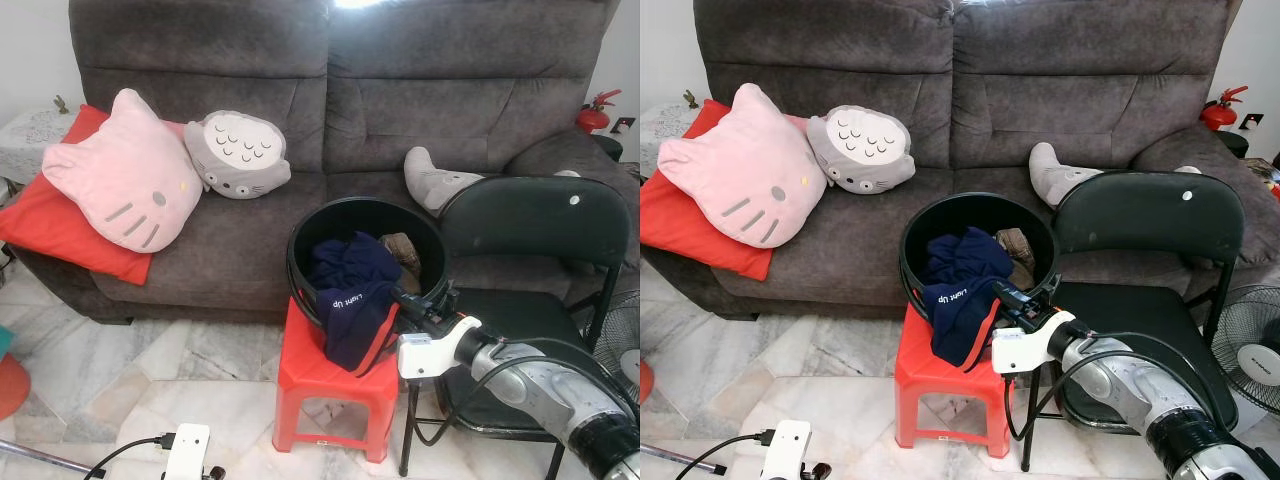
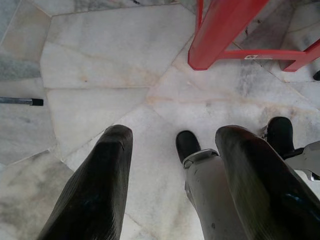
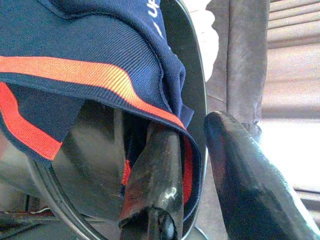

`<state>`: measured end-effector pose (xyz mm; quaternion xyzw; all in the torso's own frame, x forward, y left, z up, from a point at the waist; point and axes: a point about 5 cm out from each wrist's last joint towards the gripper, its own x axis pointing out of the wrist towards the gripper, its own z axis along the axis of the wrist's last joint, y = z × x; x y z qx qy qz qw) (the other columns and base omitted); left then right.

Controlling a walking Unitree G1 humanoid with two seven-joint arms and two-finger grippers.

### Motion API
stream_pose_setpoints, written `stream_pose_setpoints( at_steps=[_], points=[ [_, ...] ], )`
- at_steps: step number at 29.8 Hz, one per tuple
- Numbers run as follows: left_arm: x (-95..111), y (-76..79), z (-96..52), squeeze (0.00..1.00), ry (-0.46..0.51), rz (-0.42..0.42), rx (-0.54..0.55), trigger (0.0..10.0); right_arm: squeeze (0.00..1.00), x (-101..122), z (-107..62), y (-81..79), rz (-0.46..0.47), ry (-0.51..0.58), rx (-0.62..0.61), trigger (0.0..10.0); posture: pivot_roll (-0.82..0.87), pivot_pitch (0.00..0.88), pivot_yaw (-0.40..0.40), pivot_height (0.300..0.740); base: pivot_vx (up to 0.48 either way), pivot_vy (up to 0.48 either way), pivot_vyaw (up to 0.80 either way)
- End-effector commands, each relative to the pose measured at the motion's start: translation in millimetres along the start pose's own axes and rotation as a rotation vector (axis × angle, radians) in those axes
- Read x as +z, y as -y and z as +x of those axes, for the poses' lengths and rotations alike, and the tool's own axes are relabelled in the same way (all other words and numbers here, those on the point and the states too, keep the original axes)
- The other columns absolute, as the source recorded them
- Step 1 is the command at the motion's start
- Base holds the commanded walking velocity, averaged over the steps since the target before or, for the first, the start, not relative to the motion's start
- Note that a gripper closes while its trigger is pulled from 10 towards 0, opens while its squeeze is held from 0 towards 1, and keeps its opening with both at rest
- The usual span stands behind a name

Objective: Hang hanger

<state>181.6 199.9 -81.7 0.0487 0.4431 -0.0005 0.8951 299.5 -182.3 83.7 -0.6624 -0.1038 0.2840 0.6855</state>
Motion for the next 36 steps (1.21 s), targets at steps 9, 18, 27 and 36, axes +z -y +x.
stream_pose_setpoints(
  at_steps=[9, 18, 27, 36],
  points=[
    [-3.3, -1.8, -0.8, 0.00, -0.010, 0.024, 0.004, 10.0, 0.00, 0.0, -0.1, -4.4, 0.043, -0.012, 0.011, 0.0, -0.05, 0.003, 0.010, 0.740, 0.000, 0.000, 0.00],
    [-3.7, -1.6, -0.9, 0.00, -0.011, 0.025, 0.004, 10.0, 0.00, -2.4, 0.9, -2.8, 0.111, -0.053, -0.022, 0.0, -0.05, 0.000, 0.009, 0.740, 0.000, 0.000, 0.00],
    [-4.0, -1.6, -1.0, 0.00, -0.010, 0.025, 0.005, 10.0, 0.00, -17.9, 3.5, 29.4, 0.310, -0.193, -0.231, 8.2, -0.06, 0.000, 0.010, 0.740, 0.000, 0.000, 0.00],
    [-3.4, -2.0, -1.0, 0.00, -0.008, 0.027, 0.008, 10.0, 0.00, -13.2, 7.1, 58.5, 0.434, -0.220, -0.385, 10.0, -0.06, 0.000, 0.015, 0.740, 0.000, 0.000, 0.00]
  ],
)
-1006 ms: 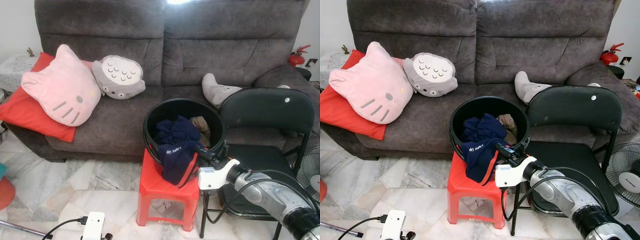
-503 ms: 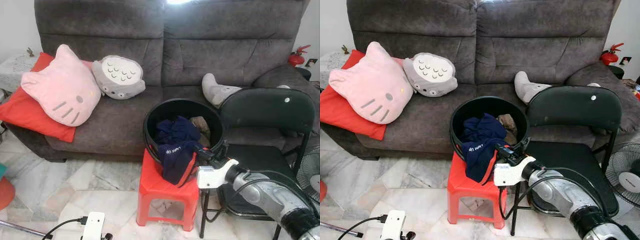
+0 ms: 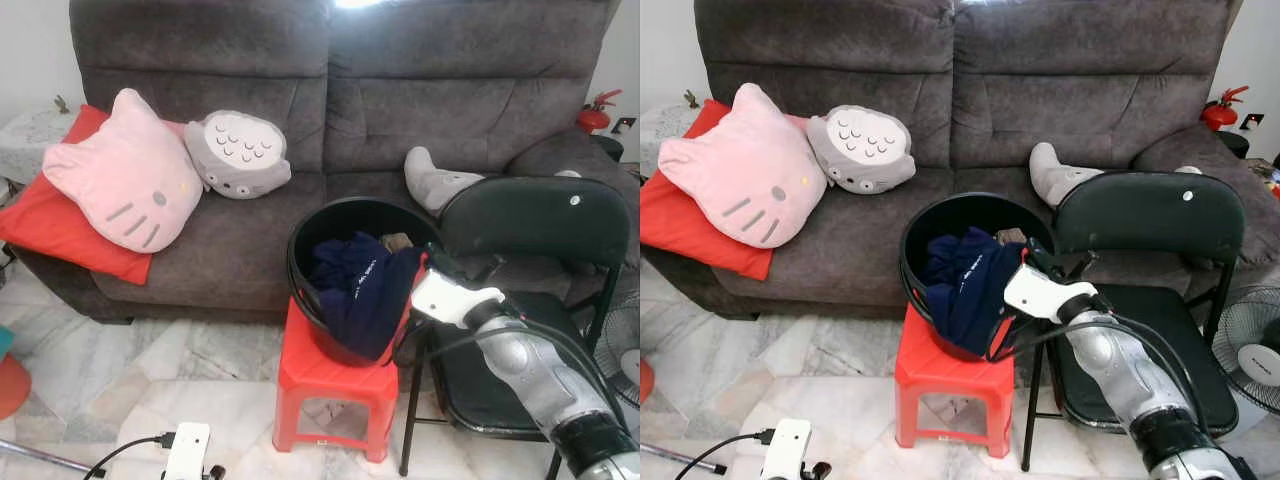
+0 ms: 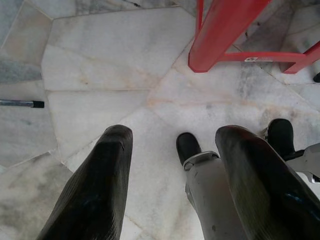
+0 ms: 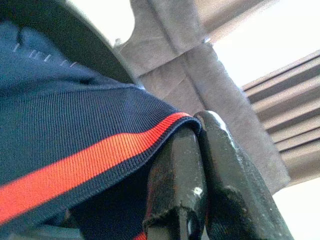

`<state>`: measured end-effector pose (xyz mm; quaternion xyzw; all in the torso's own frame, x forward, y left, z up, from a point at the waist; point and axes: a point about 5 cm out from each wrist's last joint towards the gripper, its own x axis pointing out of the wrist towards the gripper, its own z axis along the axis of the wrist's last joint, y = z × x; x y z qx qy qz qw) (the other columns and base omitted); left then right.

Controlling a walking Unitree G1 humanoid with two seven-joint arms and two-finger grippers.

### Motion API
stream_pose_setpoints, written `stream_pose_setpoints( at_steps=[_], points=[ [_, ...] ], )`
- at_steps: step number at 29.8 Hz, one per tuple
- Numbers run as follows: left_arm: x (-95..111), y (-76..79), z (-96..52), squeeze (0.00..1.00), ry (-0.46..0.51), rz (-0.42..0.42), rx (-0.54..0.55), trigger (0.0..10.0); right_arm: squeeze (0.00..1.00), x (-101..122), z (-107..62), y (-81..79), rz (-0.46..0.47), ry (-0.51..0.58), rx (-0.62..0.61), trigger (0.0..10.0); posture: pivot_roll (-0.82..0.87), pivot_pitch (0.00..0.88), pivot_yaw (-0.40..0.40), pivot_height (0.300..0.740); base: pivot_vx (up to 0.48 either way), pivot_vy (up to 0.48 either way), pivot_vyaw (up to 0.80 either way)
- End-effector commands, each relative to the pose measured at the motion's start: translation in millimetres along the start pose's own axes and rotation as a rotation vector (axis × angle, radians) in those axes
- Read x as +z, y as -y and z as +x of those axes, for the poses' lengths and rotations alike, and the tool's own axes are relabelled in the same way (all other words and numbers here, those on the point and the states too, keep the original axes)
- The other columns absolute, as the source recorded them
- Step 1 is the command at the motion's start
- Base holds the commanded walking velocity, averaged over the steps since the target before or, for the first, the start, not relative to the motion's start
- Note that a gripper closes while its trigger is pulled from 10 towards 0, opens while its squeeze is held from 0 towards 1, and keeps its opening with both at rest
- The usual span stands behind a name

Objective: Hang hanger

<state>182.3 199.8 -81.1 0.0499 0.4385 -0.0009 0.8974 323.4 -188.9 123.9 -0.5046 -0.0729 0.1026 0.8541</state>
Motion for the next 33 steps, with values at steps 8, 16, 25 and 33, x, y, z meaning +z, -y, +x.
stream_pose_setpoints(
  at_steps=[8, 16, 25, 33],
  points=[
    [-3.2, -2.4, -0.7, 0.00, -0.015, 0.026, 0.008, 10.0, 0.00, 34.9, 6.0, 19.7, 0.121, 0.064, -0.078, 10.0, -0.07, 0.000, 0.020, 0.740, 0.000, 0.000, 0.00],
    [-2.6, -2.6, -0.6, 0.00, -0.015, 0.027, 0.008, 10.0, 0.00, 56.7, -7.0, 13.0, 0.175, 0.045, 0.036, 10.0, -0.07, 0.000, 0.022, 0.740, 0.000, 0.000, 0.00],
    [-1.8, -2.5, -0.3, 0.00, -0.015, 0.024, 0.008, 10.0, 0.00, 54.1, -45.2, 3.0, 0.193, -0.103, 0.247, 10.0, -0.10, 0.000, 0.022, 0.740, 0.000, 0.000, 0.00],
    [-1.0, -2.1, -0.1, 0.00, -0.014, 0.025, 0.010, 10.0, 0.00, 59.9, -60.7, -13.5, 0.366, -0.163, 0.411, 10.0, -0.10, 0.000, 0.022, 0.740, 0.000, 0.000, 0.00]
  ],
)
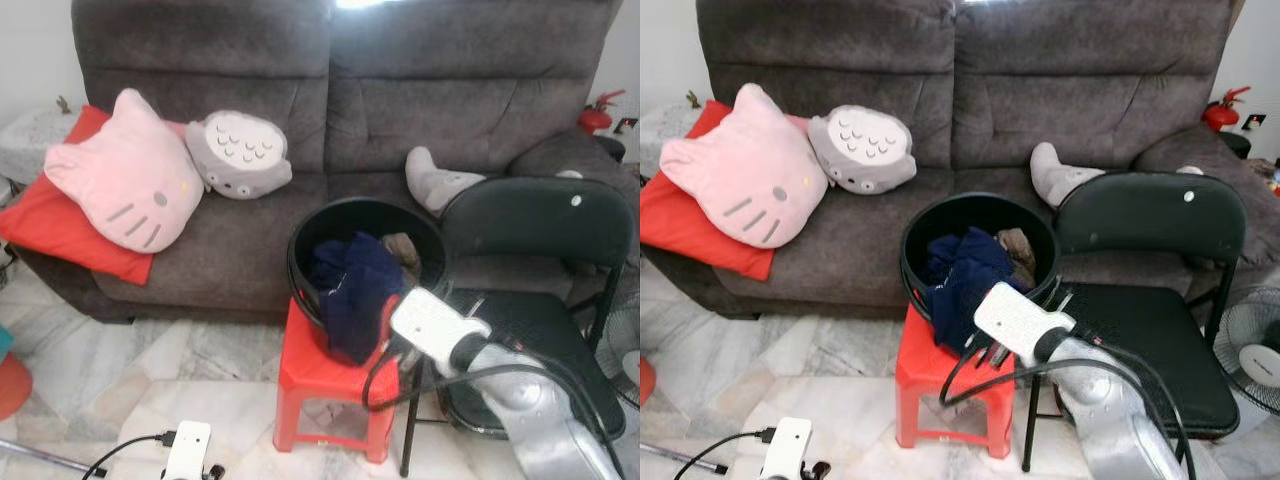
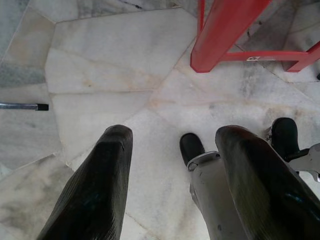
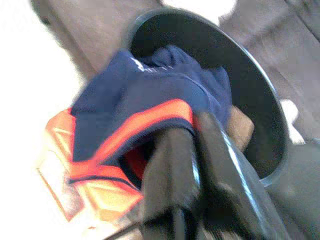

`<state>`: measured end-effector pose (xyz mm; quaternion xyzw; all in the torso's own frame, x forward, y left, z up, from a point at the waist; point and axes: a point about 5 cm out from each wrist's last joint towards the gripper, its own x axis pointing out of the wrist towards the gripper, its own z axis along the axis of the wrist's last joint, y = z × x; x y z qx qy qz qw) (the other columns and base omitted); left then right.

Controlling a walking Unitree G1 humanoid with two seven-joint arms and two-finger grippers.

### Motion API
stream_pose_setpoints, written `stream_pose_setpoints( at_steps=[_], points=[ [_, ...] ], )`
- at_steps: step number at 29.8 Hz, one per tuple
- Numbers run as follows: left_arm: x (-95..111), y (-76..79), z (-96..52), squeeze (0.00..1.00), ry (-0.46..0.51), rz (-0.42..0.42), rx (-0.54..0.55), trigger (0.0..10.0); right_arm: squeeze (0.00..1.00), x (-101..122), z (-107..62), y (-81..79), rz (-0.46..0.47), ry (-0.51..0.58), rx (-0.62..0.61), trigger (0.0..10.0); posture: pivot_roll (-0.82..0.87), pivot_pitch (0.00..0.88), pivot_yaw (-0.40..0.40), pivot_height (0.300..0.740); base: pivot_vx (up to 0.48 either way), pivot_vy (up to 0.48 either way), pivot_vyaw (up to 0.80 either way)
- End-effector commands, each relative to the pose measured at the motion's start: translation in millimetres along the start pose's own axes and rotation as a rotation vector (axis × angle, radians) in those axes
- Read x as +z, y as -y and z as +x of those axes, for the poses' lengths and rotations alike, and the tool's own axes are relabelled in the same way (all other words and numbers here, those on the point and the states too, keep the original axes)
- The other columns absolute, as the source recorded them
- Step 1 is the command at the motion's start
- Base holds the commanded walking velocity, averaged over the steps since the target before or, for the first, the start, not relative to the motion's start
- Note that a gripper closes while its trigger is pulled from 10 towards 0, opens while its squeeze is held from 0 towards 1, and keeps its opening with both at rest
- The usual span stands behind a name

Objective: Hang hanger

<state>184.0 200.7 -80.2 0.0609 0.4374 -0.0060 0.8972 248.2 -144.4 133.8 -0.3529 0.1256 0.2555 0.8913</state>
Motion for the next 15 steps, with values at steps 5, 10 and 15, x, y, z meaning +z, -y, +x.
stream_pose_setpoints(
  at_steps=[5, 10, 15],
  points=[
    [-2.8, -0.8, -0.4, 0.00, -0.015, 0.001, 0.010, 10.0, 0.00, -6.9, -2.4, 7.3, 0.060, -0.049, -0.043, 10.0, -0.10, 0.000, 0.021, 0.740, 0.000, 0.000, 0.00],
    [-3.1, -0.8, -0.5, 0.00, -0.015, -0.003, 0.011, 10.0, 0.00, -21.6, -2.3, 13.7, 0.045, -0.121, -0.121, 10.0, -0.09, 0.000, 0.019, 0.740, 0.000, 0.000, 0.00],
    [-3.6, -0.8, -0.6, 0.00, -0.016, -0.002, 0.011, 10.0, 0.00, -31.7, 0.6, 13.2, 0.026, -0.158, -0.149, 10.0, -0.09, 0.000, 0.017, 0.740, 0.000, 0.000, 0.00]
  ],
)
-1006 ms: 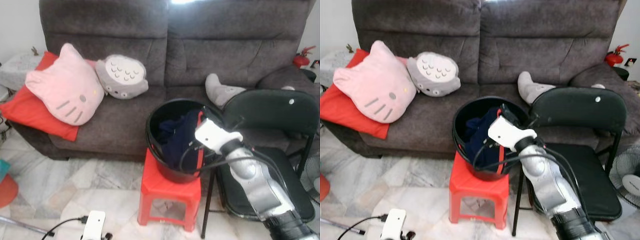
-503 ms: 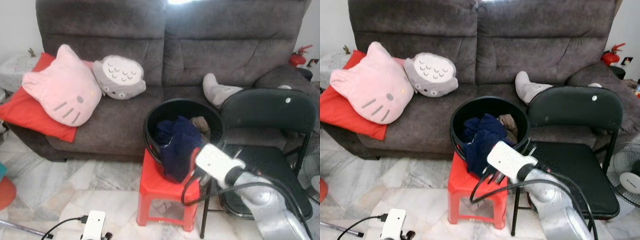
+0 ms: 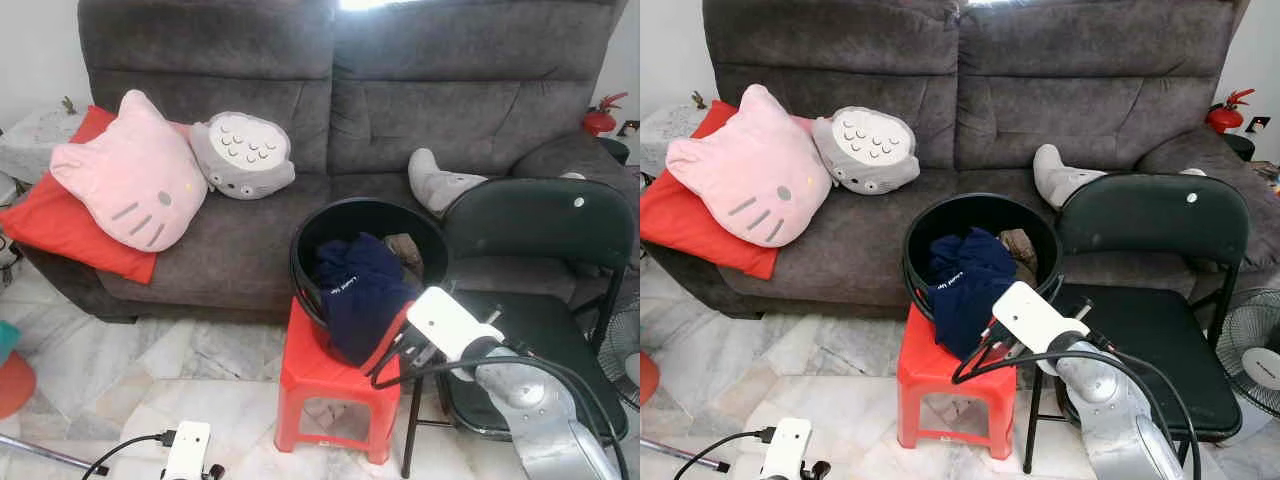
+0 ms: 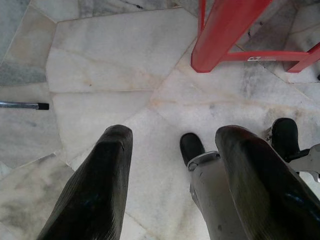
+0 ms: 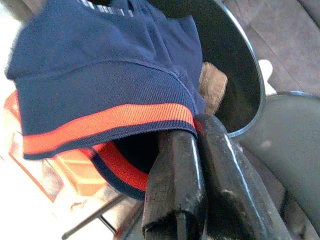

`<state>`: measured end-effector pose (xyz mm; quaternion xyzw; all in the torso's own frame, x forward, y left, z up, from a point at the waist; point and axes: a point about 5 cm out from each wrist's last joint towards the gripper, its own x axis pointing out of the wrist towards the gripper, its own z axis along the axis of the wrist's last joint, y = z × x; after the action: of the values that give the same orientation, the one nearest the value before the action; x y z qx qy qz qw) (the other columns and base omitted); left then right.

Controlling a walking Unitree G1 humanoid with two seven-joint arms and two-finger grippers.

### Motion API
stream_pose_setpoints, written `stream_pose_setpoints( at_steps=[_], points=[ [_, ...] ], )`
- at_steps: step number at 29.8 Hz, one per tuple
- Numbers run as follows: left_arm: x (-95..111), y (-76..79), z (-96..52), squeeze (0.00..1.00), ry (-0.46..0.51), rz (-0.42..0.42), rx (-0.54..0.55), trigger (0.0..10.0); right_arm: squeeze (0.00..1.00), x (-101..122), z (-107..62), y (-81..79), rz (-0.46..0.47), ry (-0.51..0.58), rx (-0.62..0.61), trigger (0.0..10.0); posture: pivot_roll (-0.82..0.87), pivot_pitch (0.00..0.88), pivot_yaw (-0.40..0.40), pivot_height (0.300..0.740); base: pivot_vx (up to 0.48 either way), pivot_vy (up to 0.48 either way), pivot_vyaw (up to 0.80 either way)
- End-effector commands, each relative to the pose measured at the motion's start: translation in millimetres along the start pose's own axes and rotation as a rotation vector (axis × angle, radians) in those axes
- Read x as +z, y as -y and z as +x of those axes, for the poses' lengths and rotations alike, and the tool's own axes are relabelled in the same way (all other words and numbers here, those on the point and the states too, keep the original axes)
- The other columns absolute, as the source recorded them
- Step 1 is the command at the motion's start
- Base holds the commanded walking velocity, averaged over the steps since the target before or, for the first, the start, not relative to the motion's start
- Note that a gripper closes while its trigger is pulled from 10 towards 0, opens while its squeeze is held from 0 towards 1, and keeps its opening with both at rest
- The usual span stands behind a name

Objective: Hang hanger

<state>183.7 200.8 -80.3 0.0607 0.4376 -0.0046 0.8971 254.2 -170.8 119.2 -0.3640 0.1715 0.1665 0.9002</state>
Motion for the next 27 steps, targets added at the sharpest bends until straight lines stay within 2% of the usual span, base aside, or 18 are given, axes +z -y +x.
stream_pose_setpoints(
  at_steps=[1, 8, 9, 10, 11, 12, 14, 15, 21, 22, 24, 25, 26, 27],
  points=[
    [-3.5, -0.7, -0.6, 0.00, -0.016, 0.000, 0.009, 10.0, 0.00, -4.6, 0.7, 0.5, -0.008, -0.013, -0.013, 10.0, -0.09, 0.000, 0.016, 0.740, 0.000, 0.000, 0.00],
    [-4.1, -0.6, -0.8, 0.00, -0.017, 0.001, 0.010, 10.0, 0.00, -10.3, 2.7, -5.8, 0.000, -0.024, -0.002, 10.0, -0.09, 0.000, 0.016, 0.740, 0.000, 0.000, 0.00],
    [-4.2, -0.6, -0.8, 0.00, -0.017, 0.002, 0.009, 10.0, 0.35, -11.2, 3.0, -5.9, 0.000, -0.026, -0.002, 10.0, -0.09, 0.000, 0.015, 0.740, 0.000, 0.000, 0.00],
    [-4.2, -0.5, -0.8, 0.00, -0.017, 0.002, 0.009, 10.0, 0.35, -11.5, 3.1, -5.8, 0.000, -0.026, -0.004, 10.0, -0.09, 0.000, 0.015, 0.740, 0.000, 0.000, 0.00],
    [-4.3, -0.5, -0.8, 0.00, -0.017, 0.002, 0.009, 10.0, 0.95, -12.0, 3.4, -5.4, -0.006, -0.026, -0.008, 10.0, -0.09, 0.000, 0.015, 0.740, 0.000, 0.000, 0.00],
    [-4.4, -0.5, -0.8, 0.00, -0.017, 0.002, 0.010, 10.0, 0.91, -12.6, 3.8, -4.8, -0.011, -0.026, -0.013, 10.0, -0.09, 0.000, 0.015, 0.740, 0.000, 0.000, 0.00],
    [-4.5, -0.6, -0.8, 0.00, -0.017, 0.002, 0.009, 10.0, 0.91, -12.8, 4.1, -4.5, -0.014, -0.026, -0.017, 10.0, -0.09, 0.000, 0.014, 0.740, 0.000, 0.000, 0.00],
    [-4.5, -0.5, -0.8, 0.00, -0.017, 0.002, 0.009, 10.0, 0.01, -13.2, 4.5, -3.4, -0.022, -0.028, -0.025, 10.0, -0.09, 0.000, 0.014, 0.740, 0.000, 0.000, 0.00],
    [-4.3, -0.4, -0.8, 0.00, -0.016, 0.000, 0.009, 10.0, 0.00, -16.0, 5.2, -1.8, -0.017, -0.034, -0.037, 10.0, -0.09, 0.000, 0.014, 0.740, 0.000, 0.000, 0.00],
    [-4.2, -0.4, -0.8, 0.00, -0.016, 0.000, 0.009, 10.0, 0.82, -16.7, 5.1, -1.8, -0.017, -0.036, -0.038, 10.0, -0.09, 0.000, 0.014, 0.740, 0.000, 0.000, 0.00],
    [-4.1, -0.5, -0.8, 0.00, -0.016, -0.001, 0.010, 10.0, 0.82, -18.5, 5.3, -1.3, -0.020, -0.040, -0.048, 10.0, -0.09, 0.000, 0.014, 0.740, 0.000, 0.000, 0.00],
    [-4.0, -0.5, -0.7, 0.00, -0.016, -0.001, 0.010, 10.0, 0.76, -19.3, 5.5, -0.7, -0.023, -0.043, -0.054, 10.0, -0.09, 0.000, 0.014, 0.740, 0.000, 0.000, 0.00],
    [-4.0, -0.5, -0.7, 0.00, -0.015, -0.001, 0.010, 10.0, 0.76, -19.8, 5.6, -0.4, -0.025, -0.045, -0.057, 10.0, -0.09, 0.000, 0.014, 0.740, 0.000, 0.000, 0.00],
    [-3.9, -0.5, -0.7, 0.00, -0.015, 0.000, 0.010, 10.0, 0.20, -20.3, 5.8, 0.0, -0.025, -0.046, -0.059, 10.0, -0.09, 0.000, 0.014, 0.740, 0.000, 0.000, 0.00]
  ],
)
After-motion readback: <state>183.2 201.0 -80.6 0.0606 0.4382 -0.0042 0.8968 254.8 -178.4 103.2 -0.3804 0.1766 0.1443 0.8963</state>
